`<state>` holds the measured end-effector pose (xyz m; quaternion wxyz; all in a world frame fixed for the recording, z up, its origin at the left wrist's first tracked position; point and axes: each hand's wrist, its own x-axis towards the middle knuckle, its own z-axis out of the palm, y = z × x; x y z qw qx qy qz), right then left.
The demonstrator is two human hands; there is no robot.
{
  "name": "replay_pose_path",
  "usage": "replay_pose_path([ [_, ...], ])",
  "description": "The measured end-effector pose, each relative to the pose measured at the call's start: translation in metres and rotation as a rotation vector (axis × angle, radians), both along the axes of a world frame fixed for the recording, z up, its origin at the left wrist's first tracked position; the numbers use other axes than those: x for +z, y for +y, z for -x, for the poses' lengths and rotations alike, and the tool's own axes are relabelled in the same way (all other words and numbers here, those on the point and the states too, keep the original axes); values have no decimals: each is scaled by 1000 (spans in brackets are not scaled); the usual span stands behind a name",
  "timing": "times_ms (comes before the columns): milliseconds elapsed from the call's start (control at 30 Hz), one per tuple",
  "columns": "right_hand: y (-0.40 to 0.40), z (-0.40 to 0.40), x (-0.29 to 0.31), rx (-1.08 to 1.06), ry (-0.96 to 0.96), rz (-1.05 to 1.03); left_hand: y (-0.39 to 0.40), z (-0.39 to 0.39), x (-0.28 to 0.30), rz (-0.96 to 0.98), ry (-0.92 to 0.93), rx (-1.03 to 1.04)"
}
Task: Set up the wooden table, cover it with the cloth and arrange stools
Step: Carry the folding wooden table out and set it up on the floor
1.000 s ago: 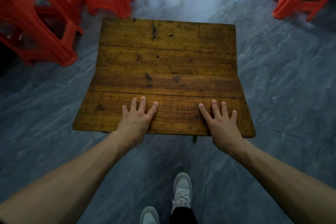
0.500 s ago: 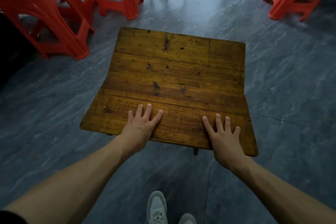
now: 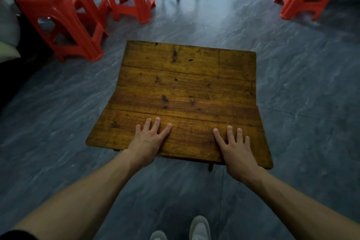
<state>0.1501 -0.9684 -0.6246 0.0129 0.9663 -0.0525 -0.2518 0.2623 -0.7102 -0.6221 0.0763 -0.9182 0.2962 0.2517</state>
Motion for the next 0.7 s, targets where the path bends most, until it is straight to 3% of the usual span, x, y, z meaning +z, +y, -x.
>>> replay_pose_path([
  [700, 127, 188, 1, -105, 12, -24, 120, 161, 2, 45, 1, -102],
])
